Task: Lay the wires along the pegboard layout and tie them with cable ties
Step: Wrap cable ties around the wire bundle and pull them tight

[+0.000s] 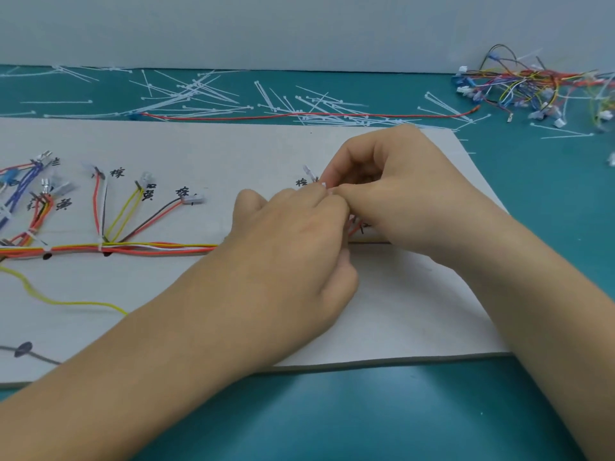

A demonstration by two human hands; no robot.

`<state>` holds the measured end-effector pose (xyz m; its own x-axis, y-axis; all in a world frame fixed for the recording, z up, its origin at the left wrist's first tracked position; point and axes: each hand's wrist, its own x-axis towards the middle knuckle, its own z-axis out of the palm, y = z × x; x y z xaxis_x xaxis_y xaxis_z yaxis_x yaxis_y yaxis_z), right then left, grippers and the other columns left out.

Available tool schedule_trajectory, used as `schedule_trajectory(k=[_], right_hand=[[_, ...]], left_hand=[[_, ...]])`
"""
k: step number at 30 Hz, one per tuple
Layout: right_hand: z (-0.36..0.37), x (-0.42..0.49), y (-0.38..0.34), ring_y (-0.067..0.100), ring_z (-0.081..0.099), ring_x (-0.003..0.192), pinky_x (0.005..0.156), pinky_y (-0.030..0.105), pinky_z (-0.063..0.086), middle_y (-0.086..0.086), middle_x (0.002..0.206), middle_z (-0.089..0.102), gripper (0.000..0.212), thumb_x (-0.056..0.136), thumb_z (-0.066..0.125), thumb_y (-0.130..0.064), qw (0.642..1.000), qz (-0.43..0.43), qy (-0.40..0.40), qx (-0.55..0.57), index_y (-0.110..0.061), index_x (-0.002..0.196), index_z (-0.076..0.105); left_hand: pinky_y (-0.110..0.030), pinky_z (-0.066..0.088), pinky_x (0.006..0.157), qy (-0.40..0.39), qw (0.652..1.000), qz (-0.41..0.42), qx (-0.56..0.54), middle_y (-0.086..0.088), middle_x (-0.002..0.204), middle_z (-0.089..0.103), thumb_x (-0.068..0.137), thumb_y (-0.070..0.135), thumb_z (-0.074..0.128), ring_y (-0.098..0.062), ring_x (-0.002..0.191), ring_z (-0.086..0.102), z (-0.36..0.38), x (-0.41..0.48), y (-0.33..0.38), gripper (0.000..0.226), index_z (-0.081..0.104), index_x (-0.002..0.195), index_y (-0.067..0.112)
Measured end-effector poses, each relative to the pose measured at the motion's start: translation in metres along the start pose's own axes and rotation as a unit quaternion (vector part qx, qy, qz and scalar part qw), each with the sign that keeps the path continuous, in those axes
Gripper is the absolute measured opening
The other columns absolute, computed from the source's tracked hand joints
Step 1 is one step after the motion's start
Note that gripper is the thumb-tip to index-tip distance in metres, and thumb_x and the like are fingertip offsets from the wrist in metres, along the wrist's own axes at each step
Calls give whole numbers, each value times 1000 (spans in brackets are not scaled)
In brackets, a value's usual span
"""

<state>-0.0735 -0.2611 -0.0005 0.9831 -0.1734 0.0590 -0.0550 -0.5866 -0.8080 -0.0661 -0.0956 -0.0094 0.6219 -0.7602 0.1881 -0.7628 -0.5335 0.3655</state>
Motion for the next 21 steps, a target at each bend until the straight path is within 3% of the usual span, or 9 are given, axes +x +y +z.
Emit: schedule_trajectory(k=[7, 9, 11, 15, 19, 21], right_hand=[[-8, -1, -2, 11, 60, 60, 63, 32, 51, 7, 68, 74, 13, 78, 69, -4, 999, 17, -34, -14, -15, 77, 77], [-9, -1, -1, 12, 59, 59, 62, 31, 48, 8, 68, 74, 12, 79, 70, -5, 999, 21, -40, -16, -15, 76, 77], [-11, -1, -1, 13, 59, 60, 62, 32, 47, 8, 68, 73, 12, 79, 69, -5, 998, 25, -48, -19, -15, 76, 77], [-13, -1, -1, 12, 57, 61, 63, 33, 47, 7, 68, 72, 11, 78, 70, -6, 998, 29, -61, -18, -15, 77, 77], [-14, -2, -1, 12, 55, 61, 63, 33, 45, 9, 68, 71, 10, 76, 71, -6, 997, 29, -76, -15, -15, 76, 77], [-14, -2, -2, 13, 55, 61, 63, 34, 44, 13, 72, 71, 11, 75, 70, -5, 996, 27, -81, -14, -14, 77, 77]], left_hand=[[-35, 32, 84, -7, 996, 39, -82, 19, 91, 52, 94, 38, 46, -2, 90, 47, -2, 1, -15, 8, 50, 91, 32], [-24, 36, 78, 7, 991, 45, -125, 21, 85, 58, 94, 34, 53, 1, 85, 54, -2, 1, -18, 5, 53, 90, 32], [-16, 40, 66, 19, 985, 43, -166, 16, 80, 64, 93, 32, 57, -8, 79, 62, -2, 2, -21, 5, 57, 89, 32], [-26, 51, 70, 19, 976, 41, -211, 17, 88, 74, 95, 30, 58, -11, 84, 70, 1, 3, -25, 7, 58, 89, 32], [-39, 58, 68, 40, 963, 25, -266, 11, 80, 73, 95, 25, 62, -16, 78, 72, 3, 3, -26, 8, 63, 87, 27], [-38, 59, 65, 61, 961, 5, -271, 10, 75, 74, 92, 26, 66, -15, 72, 72, 4, 3, -27, 8, 68, 84, 26]])
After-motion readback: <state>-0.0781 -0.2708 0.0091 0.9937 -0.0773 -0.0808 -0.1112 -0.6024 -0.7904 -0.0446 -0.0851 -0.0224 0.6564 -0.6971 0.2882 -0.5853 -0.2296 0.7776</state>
